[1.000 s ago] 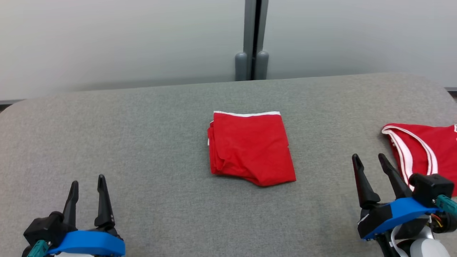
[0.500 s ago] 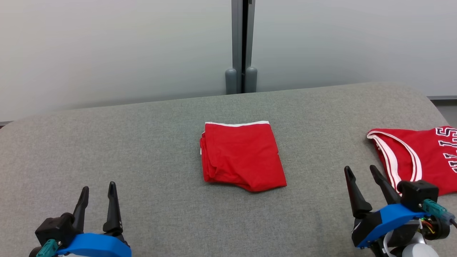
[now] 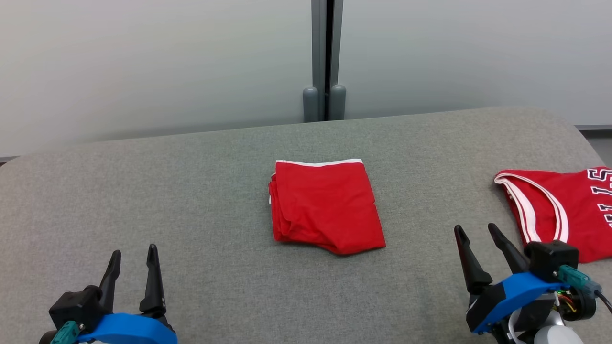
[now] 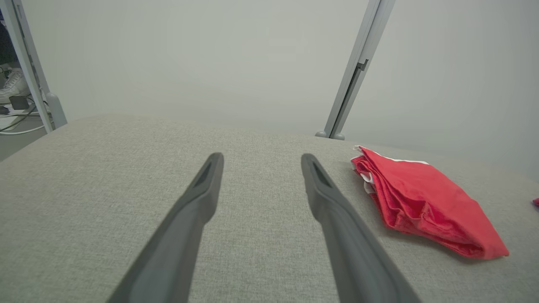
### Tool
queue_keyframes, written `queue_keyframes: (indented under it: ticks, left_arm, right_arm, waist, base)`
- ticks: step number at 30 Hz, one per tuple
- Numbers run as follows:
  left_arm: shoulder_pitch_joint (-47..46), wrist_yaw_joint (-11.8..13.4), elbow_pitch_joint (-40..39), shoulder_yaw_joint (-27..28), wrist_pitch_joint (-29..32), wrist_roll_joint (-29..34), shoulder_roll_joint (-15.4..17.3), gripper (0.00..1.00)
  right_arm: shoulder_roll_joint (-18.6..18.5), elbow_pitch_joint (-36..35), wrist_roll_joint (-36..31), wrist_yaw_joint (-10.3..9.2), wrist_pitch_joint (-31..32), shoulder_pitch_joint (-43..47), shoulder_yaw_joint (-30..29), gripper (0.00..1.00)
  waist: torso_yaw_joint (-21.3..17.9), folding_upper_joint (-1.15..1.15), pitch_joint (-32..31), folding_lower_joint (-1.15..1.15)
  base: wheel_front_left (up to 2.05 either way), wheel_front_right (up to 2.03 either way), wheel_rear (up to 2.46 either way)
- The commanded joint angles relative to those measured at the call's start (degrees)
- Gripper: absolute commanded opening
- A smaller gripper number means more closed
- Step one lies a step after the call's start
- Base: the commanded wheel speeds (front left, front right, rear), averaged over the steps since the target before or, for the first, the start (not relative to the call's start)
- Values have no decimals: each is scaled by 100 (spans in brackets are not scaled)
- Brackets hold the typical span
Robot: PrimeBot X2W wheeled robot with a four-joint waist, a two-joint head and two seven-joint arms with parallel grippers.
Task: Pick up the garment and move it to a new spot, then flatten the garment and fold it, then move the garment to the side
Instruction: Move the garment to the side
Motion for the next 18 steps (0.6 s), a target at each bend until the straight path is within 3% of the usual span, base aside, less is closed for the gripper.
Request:
queue_keyframes:
  ticks: [1,7,14,18]
  left_arm:
    - [46,29,-49,-16,11,35,33,100]
    - [-193,39,-203,-83,34,71,33,100]
    - [-774,-17,-350,-184,78,155,71,100]
    - [-1072,-86,-314,-262,18,165,26,100]
  right_arm:
    - [-5,-19,9,3,14,-89,14,100]
    - [-24,-44,95,4,277,-523,80,100]
    - [-110,654,308,4,1893,-1994,275,100]
    - [-61,1351,447,3,2403,-2699,190,100]
  waist:
    - [33,0,40,0]
    - [146,0,329,0]
    - [489,0,1036,0]
    - [691,0,1334,0]
  base:
    - [0,0,0]
    - [0,0,0]
    - [0,0,0]
    - [0,0,0]
